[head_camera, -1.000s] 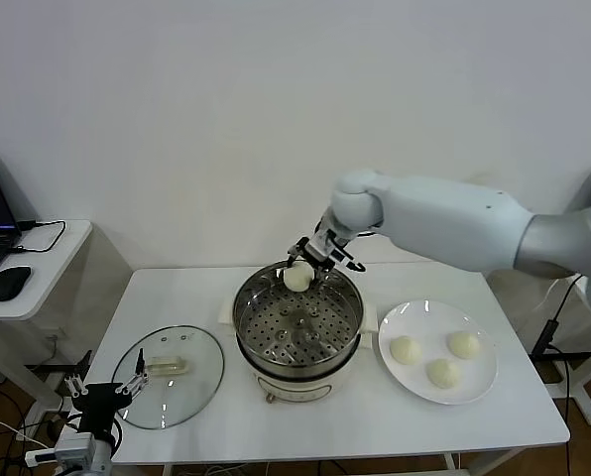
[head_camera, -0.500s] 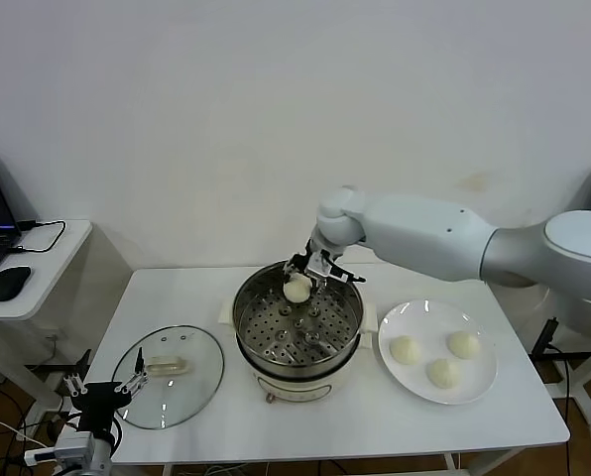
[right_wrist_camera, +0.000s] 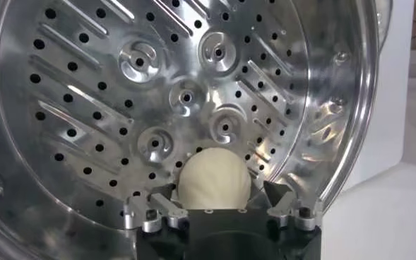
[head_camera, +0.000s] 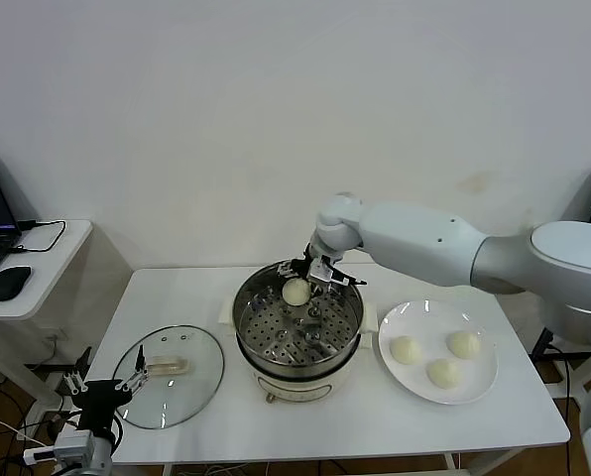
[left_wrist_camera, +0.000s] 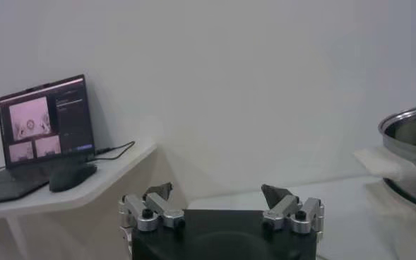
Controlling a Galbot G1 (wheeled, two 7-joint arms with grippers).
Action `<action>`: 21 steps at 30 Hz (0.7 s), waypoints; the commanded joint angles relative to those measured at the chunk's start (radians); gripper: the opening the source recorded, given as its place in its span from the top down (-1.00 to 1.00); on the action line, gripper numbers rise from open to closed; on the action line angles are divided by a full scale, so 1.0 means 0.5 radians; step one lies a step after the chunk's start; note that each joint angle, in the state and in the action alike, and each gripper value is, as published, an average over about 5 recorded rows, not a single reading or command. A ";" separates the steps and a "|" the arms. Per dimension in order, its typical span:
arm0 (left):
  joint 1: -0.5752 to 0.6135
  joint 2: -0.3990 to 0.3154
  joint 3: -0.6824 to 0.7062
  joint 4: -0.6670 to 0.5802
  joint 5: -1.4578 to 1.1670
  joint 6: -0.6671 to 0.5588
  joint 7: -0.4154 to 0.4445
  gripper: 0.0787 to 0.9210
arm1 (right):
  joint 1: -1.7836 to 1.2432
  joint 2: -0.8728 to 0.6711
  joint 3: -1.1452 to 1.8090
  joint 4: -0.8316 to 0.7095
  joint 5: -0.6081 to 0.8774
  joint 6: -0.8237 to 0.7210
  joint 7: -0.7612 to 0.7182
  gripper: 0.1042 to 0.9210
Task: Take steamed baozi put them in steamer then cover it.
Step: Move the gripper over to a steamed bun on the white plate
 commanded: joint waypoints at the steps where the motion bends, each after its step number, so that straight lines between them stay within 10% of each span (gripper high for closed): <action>1: 0.002 0.006 -0.004 -0.015 -0.002 0.002 0.001 -0.77 | 0.155 -0.138 0.037 0.215 0.395 -0.385 -0.158 -0.76; 10: 0.013 0.041 -0.024 -0.057 -0.011 0.008 0.008 -0.77 | 0.476 -0.753 0.019 0.709 0.676 -1.169 -0.376 -0.76; 21: 0.002 0.107 -0.023 -0.057 -0.024 0.017 0.013 -0.77 | 0.206 -1.546 0.054 1.036 0.542 -1.378 -0.304 -0.76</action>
